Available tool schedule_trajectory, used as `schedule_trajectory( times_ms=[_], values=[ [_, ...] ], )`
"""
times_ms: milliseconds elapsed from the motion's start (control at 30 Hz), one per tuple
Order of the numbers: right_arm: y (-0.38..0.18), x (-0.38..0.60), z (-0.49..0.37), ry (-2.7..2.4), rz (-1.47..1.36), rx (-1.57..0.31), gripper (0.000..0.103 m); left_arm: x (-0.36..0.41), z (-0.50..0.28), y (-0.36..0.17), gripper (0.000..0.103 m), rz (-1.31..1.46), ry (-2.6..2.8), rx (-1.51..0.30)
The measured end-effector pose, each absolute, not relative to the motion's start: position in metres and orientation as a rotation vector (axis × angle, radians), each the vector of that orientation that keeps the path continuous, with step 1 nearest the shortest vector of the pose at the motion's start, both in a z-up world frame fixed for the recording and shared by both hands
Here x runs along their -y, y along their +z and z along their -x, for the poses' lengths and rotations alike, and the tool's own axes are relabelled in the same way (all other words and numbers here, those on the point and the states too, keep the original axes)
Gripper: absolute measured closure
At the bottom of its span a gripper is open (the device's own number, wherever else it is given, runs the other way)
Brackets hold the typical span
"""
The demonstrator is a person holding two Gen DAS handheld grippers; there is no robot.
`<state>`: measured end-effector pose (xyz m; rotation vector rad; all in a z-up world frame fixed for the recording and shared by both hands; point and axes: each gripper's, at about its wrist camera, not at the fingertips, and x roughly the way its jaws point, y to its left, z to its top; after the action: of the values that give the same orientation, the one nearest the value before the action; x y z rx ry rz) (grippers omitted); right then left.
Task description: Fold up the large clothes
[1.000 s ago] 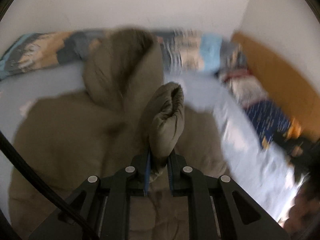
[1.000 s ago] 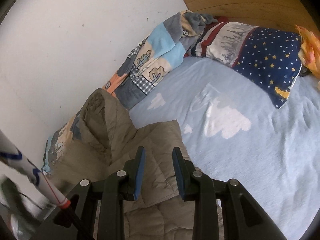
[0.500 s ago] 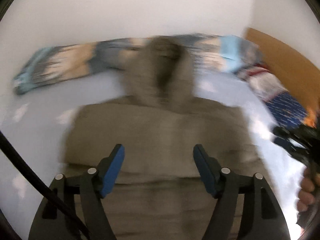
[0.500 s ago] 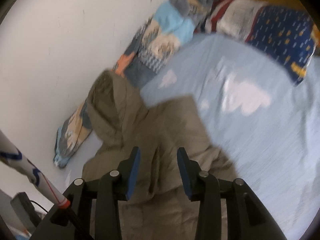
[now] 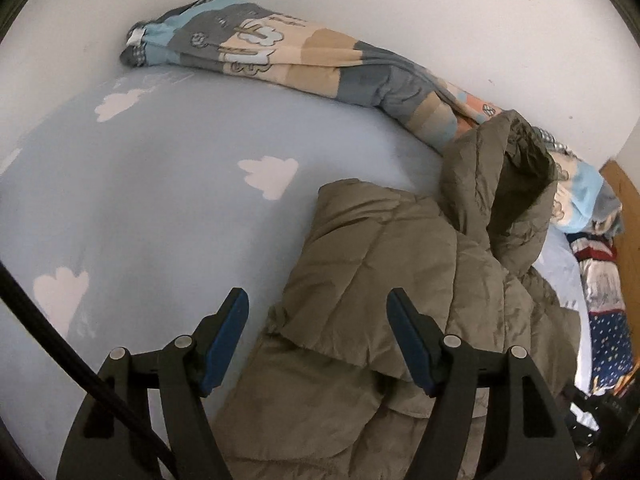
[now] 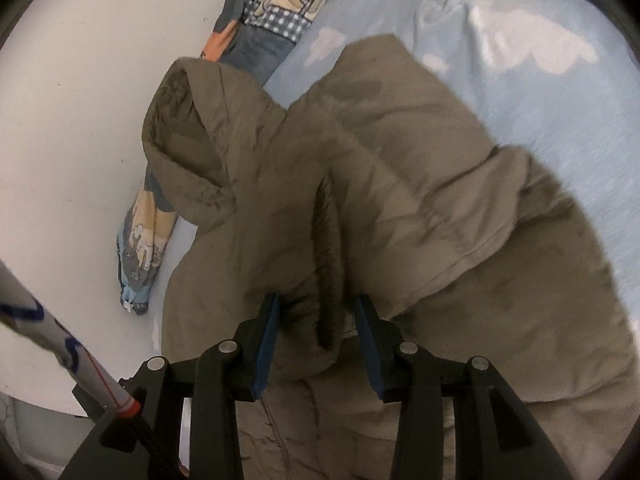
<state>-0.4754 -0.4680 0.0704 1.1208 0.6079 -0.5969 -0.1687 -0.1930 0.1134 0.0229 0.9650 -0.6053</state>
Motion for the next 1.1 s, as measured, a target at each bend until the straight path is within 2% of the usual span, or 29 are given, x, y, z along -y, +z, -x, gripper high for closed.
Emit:
schedule_trajectory(
  times_ms=[67,100,233,367,567,700,800,900,1100],
  values=[
    [0.07,0.464,0.469,-0.607,-1.097,-0.615,0.064,0.198,0.171,0.114,0.032,-0.054,-0.604,-0.956],
    [0.072,0.463,0.467,-0.622,-1.071,-0.621,0.08,0.202,0.17,0.112,0.032,-0.064,-0.602,-0.955],
    [0.093,0.459,0.469,-0.692,-0.956,-0.608,0.085,0.212,0.174,0.109,0.032,-0.105,-0.599,-0.948],
    [0.108,0.46,0.478,-0.826,-0.833,-0.63,0.085,0.226,0.18,0.096,0.032,-0.213,-0.568,-0.954],
    [0.084,0.475,0.483,-0.828,-0.906,-0.709,0.082,0.244,0.19,0.081,0.032,-0.354,-0.522,-0.946],
    [0.099,0.473,0.489,-0.875,-0.893,-0.693,0.069,0.24,0.206,0.113,0.032,-0.316,-0.534,-0.802],
    [0.126,0.461,0.495,-0.985,-0.744,-0.639,0.069,0.244,0.226,0.133,0.032,-0.309,-0.583,-0.698],
    [0.143,0.45,0.492,-0.986,-0.636,-0.575,0.069,0.26,0.248,0.134,0.032,-0.345,-0.669,-0.673],
    [0.127,0.441,0.452,-0.846,-0.576,-0.67,0.069,0.295,0.269,0.105,0.032,-0.497,-0.702,-0.691]
  ],
)
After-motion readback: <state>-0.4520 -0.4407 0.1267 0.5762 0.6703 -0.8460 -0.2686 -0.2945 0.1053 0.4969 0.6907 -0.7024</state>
